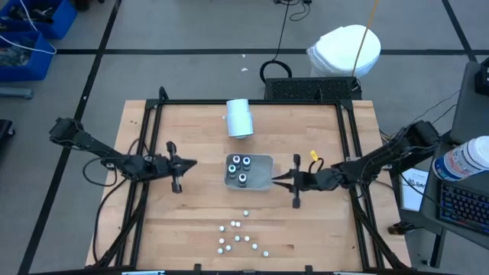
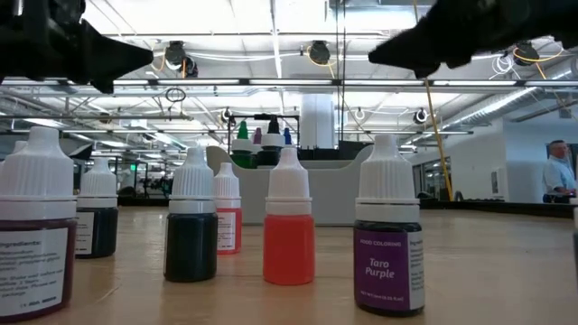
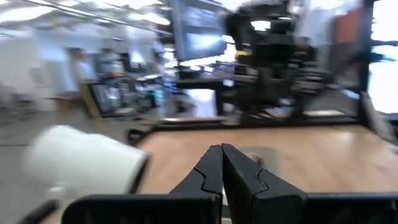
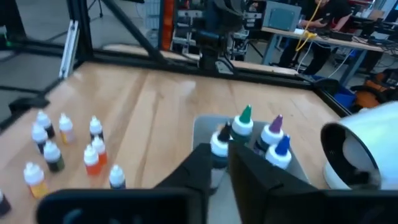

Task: Pick & Place food coloring
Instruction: Put the blue food coloring bottle into the gray bin

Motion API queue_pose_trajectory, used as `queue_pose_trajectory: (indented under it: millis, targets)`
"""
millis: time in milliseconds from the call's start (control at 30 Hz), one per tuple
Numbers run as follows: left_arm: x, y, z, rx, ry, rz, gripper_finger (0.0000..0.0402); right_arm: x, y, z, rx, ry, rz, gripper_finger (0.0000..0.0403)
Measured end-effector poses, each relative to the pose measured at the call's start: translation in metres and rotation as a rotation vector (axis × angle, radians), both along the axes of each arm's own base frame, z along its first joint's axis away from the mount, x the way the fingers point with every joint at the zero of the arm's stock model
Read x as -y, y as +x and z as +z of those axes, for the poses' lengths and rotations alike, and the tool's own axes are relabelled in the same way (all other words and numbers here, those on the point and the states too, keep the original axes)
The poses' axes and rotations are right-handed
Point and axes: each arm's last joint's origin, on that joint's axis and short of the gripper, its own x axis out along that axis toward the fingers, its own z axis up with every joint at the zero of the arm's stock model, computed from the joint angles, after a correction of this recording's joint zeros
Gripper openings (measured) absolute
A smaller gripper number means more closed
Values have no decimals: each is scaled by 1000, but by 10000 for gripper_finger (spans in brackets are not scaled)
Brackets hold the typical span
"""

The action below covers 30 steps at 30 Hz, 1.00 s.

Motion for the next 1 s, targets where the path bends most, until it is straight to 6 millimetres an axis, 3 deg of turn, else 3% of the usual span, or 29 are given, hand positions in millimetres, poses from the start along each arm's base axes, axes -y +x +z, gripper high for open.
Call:
queue_pose_trajectory:
  millis: [100, 300, 500, 667, 767, 867, 1000]
  targets:
    - [4, 1, -3, -26, -16, -125, 10, 2, -6, -9, -25, -22, 3, 5]
    - [20, 15, 5, -209, -30, -312, 10, 7, -15, -17, -39, 20, -12, 5]
    - [44, 37, 12, -336, -3, -260, 10, 2, -21, -21, -58, 77, 105, 5]
    - [57, 51, 7, -386, 125, -265, 10, -13, -19, -28, -91, 82, 196, 2]
    - [61, 54, 3, -392, 137, -313, 10, -25, -7, -26, -106, 94, 216, 1]
    - [62, 55, 2, -388, 170, -329, 10, -35, 18, -15, -118, 74, 213, 1]
    - [60, 56, 5, -364, 220, -313, 10, -49, 57, -10, -307, 4, 239, 1]
